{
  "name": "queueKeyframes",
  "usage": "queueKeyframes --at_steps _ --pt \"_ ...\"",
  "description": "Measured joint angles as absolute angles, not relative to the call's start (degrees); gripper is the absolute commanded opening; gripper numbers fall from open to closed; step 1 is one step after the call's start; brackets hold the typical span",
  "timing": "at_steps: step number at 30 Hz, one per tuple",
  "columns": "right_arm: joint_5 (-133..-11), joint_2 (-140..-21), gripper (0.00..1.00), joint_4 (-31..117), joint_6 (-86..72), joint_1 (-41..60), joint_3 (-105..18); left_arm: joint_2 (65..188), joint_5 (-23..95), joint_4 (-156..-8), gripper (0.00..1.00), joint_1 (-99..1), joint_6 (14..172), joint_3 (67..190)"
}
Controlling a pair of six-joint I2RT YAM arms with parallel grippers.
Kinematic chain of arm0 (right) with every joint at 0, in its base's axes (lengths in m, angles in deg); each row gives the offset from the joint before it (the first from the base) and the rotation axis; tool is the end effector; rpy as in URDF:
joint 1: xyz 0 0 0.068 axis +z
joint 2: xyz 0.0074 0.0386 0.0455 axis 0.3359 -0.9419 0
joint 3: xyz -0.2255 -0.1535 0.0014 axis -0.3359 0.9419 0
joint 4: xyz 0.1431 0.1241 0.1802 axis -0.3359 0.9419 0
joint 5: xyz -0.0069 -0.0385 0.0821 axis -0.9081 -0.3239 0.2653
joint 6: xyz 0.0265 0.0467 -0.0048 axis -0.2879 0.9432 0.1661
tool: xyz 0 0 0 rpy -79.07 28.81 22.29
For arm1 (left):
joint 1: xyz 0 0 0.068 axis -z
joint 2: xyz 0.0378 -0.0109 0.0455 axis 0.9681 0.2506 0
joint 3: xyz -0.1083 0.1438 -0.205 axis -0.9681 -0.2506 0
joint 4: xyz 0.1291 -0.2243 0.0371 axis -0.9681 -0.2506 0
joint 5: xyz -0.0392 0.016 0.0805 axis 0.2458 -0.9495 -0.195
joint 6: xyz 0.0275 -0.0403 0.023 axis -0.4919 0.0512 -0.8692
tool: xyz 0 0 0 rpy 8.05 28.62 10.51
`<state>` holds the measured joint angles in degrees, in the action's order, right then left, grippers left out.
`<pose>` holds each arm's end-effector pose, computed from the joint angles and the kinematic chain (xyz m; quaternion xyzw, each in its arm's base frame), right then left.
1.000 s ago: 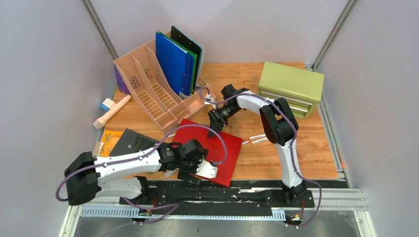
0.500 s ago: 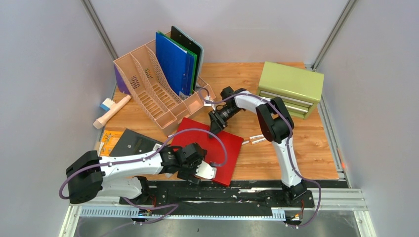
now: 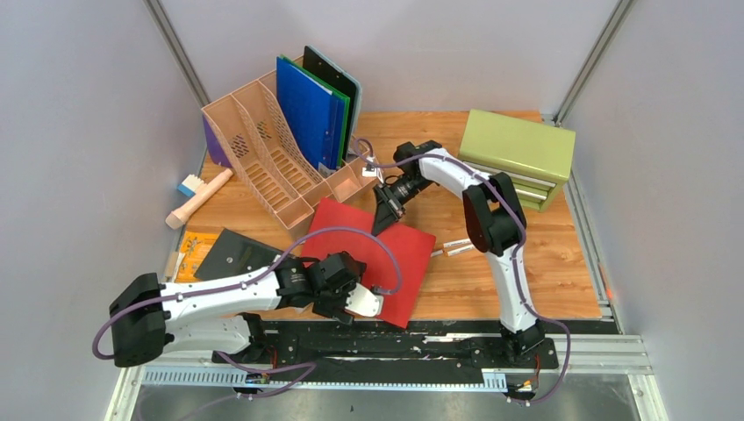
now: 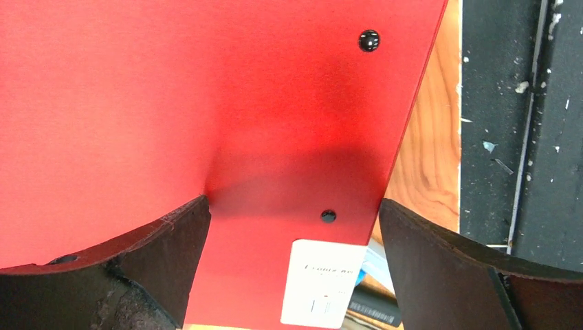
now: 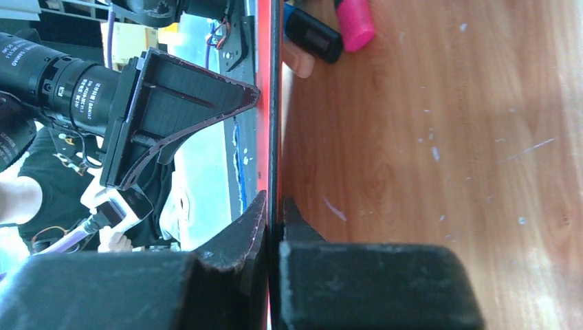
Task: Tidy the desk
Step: Pick up the folder from the center of the board.
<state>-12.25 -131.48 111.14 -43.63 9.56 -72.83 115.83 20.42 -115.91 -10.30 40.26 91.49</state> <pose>0.3626 0.2402 0.1663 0.3874 -0.7334 -0.5576 0.0336 0.0891 -0.1822 0.1875 0.7638 0.5938 0.0077 0.2530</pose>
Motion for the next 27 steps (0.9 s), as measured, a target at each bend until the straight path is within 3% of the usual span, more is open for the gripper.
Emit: queueKeyframes --at_steps 7,15,27 --pt "-17.1 -122.7 0.00 116.7 -46.5 9.9 -74.3 113.1 20.9 -121.0 1.00 -10.3 39.9 101.4" --pt "-25.1 -113.7 0.00 121.3 -49.0 8.8 -77.1 116.3 25.0 -130.8 1.00 -12.8 40.0 121.9" --pt "-29.3 -104.8 0.00 123.4 -48.2 6.9 -82.8 122.0 44.4 -140.1 1.00 -36.4 43.2 154.0"
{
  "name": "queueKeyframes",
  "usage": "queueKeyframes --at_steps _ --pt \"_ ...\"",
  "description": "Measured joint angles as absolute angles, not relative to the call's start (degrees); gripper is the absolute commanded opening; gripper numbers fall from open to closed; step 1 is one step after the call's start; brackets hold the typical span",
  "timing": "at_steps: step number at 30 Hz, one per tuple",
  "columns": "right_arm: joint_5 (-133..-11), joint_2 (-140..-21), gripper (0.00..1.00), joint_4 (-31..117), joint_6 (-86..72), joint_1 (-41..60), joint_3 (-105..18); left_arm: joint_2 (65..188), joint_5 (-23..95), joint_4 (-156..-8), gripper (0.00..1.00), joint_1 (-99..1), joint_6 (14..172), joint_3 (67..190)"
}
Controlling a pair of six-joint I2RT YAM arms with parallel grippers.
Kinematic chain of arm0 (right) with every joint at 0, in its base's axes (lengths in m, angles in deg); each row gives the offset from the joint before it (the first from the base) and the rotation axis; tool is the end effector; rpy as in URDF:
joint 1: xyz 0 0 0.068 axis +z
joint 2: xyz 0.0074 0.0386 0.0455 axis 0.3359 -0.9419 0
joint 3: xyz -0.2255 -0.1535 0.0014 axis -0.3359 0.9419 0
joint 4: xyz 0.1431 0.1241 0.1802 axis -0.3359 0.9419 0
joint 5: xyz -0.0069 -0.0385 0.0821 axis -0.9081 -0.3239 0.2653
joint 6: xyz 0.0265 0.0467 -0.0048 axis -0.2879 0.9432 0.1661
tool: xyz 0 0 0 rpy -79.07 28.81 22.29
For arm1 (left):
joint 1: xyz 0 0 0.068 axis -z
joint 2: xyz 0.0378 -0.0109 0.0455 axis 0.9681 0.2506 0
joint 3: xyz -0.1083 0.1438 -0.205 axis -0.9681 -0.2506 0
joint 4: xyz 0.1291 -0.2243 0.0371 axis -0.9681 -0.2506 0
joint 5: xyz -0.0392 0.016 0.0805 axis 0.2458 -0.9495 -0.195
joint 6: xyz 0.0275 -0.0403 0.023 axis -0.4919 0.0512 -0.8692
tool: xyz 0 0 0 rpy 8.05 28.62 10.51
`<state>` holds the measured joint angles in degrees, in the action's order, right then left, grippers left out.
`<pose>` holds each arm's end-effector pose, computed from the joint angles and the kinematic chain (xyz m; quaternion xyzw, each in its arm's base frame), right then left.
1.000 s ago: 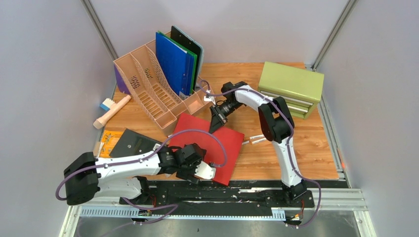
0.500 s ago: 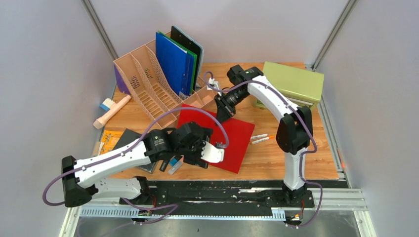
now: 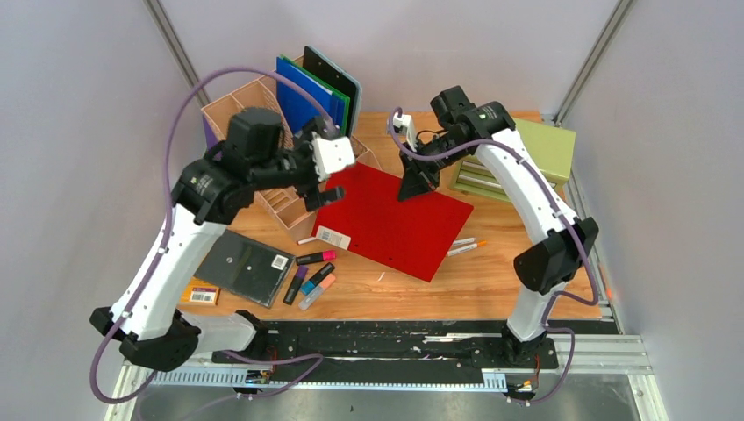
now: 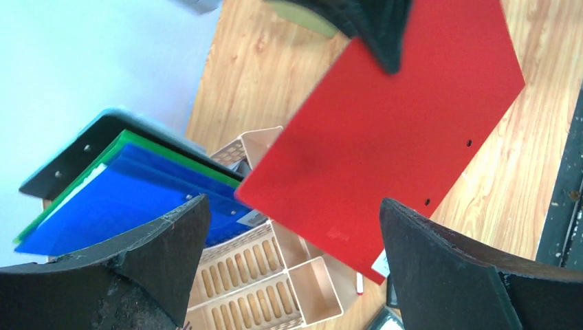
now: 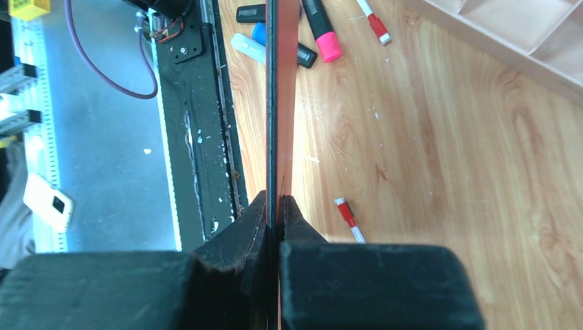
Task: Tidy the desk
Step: Pick up the folder from the center of the board.
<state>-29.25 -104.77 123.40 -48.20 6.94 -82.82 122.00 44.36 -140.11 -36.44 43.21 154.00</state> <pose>0.3021 0.1818 0.3785 -0.5146 0.7303 0.4116 0.1803 0.1647 -0.1469 0.4739 0.5892 0.6225 -0.1305 0.4983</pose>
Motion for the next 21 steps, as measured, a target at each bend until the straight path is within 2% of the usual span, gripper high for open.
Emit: queueKeyframes --at_steps 4,7,21 --pt "-33.4 -100.9 0.00 123.4 -47.8 8.8 -83.5 123.6 52.3 -141.6 1.00 -45.3 44.8 158.0" --pt "-35.6 -99.3 0.00 123.4 -47.5 10.5 -84.0 125.4 56.7 -142.7 1.00 -48.5 45.3 159.2" --pt "-43.8 -98.7 0.00 122.3 -47.2 18.2 -84.3 135.3 71.5 -154.0 1.00 -49.7 42.5 164.3"
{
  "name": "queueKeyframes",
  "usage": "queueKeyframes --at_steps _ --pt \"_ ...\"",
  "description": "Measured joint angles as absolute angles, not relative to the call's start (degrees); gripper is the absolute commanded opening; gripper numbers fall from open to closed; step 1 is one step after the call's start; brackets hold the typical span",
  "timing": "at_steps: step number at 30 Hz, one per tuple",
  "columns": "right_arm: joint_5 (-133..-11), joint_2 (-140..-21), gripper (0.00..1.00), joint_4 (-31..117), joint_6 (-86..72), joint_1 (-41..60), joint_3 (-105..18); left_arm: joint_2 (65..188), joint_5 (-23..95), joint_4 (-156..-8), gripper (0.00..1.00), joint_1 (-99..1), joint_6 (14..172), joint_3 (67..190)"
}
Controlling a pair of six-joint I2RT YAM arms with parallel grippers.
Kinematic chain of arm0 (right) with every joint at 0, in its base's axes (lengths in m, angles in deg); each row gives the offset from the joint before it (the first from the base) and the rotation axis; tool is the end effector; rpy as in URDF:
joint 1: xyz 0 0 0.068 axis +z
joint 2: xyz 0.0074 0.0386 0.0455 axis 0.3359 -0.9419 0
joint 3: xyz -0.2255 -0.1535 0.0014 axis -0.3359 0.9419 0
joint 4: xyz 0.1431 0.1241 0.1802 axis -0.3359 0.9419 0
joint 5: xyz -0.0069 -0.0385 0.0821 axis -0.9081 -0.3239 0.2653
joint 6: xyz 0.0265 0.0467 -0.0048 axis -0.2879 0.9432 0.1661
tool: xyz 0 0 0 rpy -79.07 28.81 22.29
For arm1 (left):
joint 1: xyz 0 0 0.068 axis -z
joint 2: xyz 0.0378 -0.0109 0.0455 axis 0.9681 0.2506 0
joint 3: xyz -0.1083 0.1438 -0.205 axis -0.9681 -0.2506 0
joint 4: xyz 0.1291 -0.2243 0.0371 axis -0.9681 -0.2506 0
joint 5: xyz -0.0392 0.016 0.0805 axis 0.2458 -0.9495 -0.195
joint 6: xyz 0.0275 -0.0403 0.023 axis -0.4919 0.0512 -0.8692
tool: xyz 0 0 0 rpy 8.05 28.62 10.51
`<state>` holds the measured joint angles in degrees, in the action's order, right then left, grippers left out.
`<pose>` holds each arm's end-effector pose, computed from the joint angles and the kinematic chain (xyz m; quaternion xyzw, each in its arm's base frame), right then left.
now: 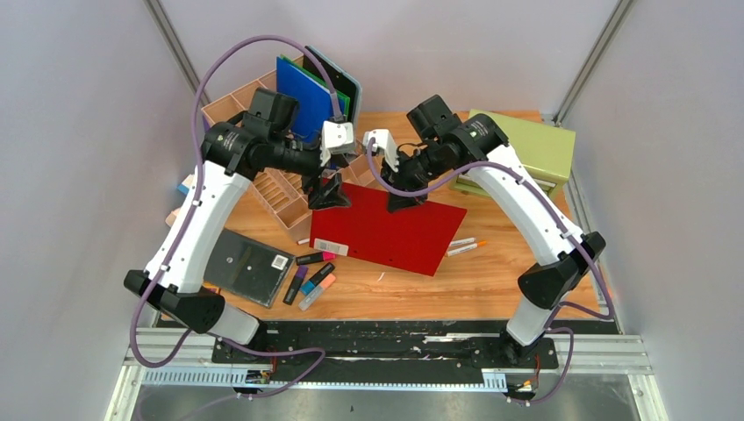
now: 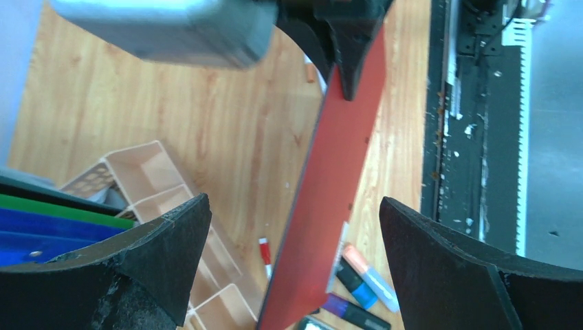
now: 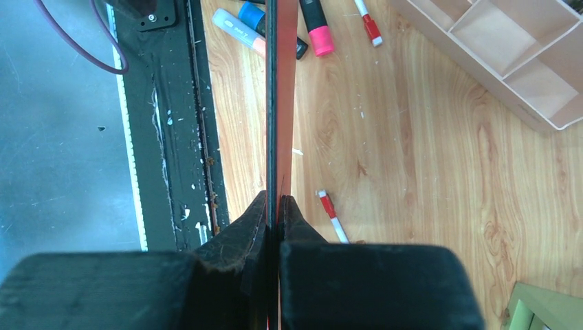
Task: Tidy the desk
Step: Pick up the folder from the center of the board.
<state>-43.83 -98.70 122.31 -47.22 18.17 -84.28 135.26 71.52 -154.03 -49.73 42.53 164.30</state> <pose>0.2441 0.2158 0.4140 -0.5989 0.7055 0.3102 0.2177 0.2261 -0.1366 0.4578 0.5765 0.6540 -0.3060 0.3824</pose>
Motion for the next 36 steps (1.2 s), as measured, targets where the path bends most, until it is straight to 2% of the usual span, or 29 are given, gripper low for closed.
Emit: queueKeyframes --at_steps 6,15,18,20,21,22,33,35,36 --pt "-44.3 -96.5 0.00 120.5 -47.2 18.1 -83.1 136.6 76.2 -158.6 0.95 -51.0 39.6 162.7" --pt "-43.6 -94.7 0.00 119.6 -47.1 18.1 -82.6 140.7 80.7 -160.7 0.59 -51.3 37.7 161.2" --pt "-44.1 -94.7 0.00 119.4 -46.7 17.9 -82.2 141.8 82.3 -161.0 0.37 -51.3 37.7 161.2" --pt "-44.4 -94.8 0.00 119.3 -46.5 17.7 -82.1 141.9 82.8 -161.1 0.17 -51.3 37.3 161.2" --pt "-44.4 -94.8 0.00 119.3 -46.3 17.7 -82.1 141.9 83.1 -161.0 0.03 -51.3 37.1 161.2" --pt "-44.4 -94.8 0.00 119.3 -46.3 17.7 -82.1 141.9 83.6 -161.4 0.01 -51.3 37.0 161.2" --pt "-47.4 -94.8 0.00 118.4 -45.2 17.7 -82.1 140.9 86.1 -156.8 0.00 -53.0 40.3 157.1" --pt "-47.5 -94.8 0.00 117.8 -45.0 17.7 -81.9 140.1 86.4 -154.9 0.07 -53.4 41.7 156.0" --pt "-47.4 -94.8 0.00 117.5 -44.9 17.7 -81.8 139.5 86.4 -154.0 0.22 -53.6 42.4 155.6"
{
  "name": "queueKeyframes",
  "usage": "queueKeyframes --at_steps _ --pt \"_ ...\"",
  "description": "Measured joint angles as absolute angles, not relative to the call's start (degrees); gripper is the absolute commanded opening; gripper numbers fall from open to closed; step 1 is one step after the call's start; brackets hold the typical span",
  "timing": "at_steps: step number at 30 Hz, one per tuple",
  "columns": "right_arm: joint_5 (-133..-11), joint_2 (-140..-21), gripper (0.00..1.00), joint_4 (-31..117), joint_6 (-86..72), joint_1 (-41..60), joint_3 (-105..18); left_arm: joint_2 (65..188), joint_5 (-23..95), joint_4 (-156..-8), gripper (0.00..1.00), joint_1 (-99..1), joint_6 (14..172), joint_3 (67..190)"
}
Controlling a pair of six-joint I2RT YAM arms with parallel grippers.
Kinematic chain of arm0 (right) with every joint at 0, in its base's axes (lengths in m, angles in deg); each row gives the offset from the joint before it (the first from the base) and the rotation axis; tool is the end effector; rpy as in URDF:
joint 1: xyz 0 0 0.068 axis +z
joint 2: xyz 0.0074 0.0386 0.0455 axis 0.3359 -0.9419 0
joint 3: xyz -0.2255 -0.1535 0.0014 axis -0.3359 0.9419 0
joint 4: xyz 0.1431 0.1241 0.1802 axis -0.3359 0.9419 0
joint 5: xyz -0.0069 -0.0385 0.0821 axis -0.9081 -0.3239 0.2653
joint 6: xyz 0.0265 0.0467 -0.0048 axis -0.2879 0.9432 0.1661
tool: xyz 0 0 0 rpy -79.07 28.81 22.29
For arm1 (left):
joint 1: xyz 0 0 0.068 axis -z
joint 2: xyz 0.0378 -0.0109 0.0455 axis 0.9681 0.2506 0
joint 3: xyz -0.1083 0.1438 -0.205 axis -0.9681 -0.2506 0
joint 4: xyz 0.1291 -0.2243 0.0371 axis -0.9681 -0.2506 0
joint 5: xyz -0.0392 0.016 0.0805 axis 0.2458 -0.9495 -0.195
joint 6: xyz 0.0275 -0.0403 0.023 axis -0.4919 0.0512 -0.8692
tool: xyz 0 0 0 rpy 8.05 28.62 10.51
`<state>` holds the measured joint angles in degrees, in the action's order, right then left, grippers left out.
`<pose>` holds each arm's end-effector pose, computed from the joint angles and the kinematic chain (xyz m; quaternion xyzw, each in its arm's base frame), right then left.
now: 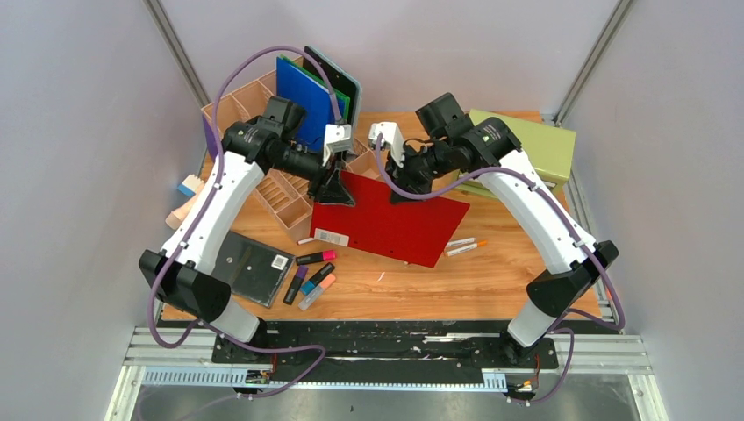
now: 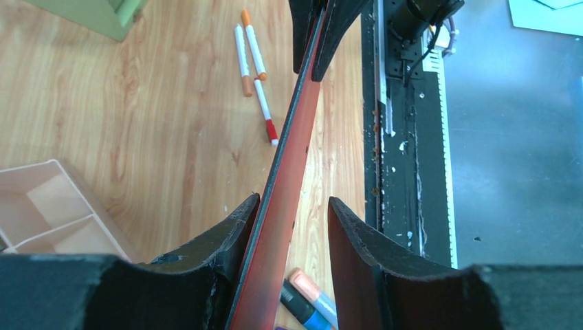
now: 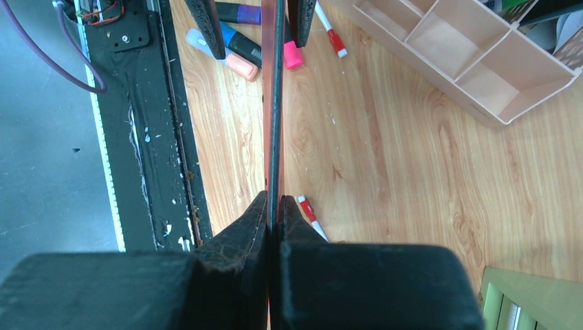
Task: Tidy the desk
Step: Pick up the folder from the center of the board.
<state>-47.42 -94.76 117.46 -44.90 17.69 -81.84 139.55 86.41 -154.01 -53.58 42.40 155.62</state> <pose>0.2382 0.2056 0.4267 -0.5850 0.7112 0.2833 0.2679 0.2581 -0.1367 0.4027 0.5368 0.6590 -0.4343 0.2983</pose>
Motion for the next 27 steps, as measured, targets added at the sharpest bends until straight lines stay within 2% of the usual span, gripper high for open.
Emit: queueKeyframes --at_steps 1,2,4,6,10,14,18,22,27 --pt "-47.3 -94.8 0.00 117.1 -44.9 17.7 -81.8 139.2 86.3 -153.6 0.29 -53.7 42.7 155.6" --pt "-47.0 -94.8 0.00 116.7 -44.9 17.7 -81.7 138.8 86.1 -153.2 0.44 -53.8 43.0 155.6" --pt "-46.5 -94.8 0.00 116.1 -44.9 17.7 -81.6 138.5 85.5 -153.2 0.59 -53.9 43.2 156.1" --pt "-46.0 -94.7 0.00 115.7 -45.0 17.7 -81.4 138.5 85.2 -153.6 0.69 -53.9 43.2 157.4" --pt "-46.9 -94.8 0.00 116.2 -45.5 17.7 -80.2 138.5 83.7 -154.1 0.81 -54.1 43.3 160.2" --pt "-47.6 -94.9 0.00 116.9 -45.6 17.7 -79.3 137.9 81.2 -154.3 0.88 -54.2 42.8 160.7" --pt "-47.6 -94.9 0.00 116.9 -45.7 17.7 -79.3 137.5 79.2 -155.1 0.90 -54.2 41.5 160.9" --pt "-47.4 -94.9 0.00 116.9 -45.7 17.7 -79.3 137.8 78.0 -156.1 0.86 -54.2 40.2 161.2" --pt "-47.0 -95.1 0.00 116.9 -45.7 17.7 -79.3 140.8 77.9 -157.1 0.63 -53.9 39.1 164.0"
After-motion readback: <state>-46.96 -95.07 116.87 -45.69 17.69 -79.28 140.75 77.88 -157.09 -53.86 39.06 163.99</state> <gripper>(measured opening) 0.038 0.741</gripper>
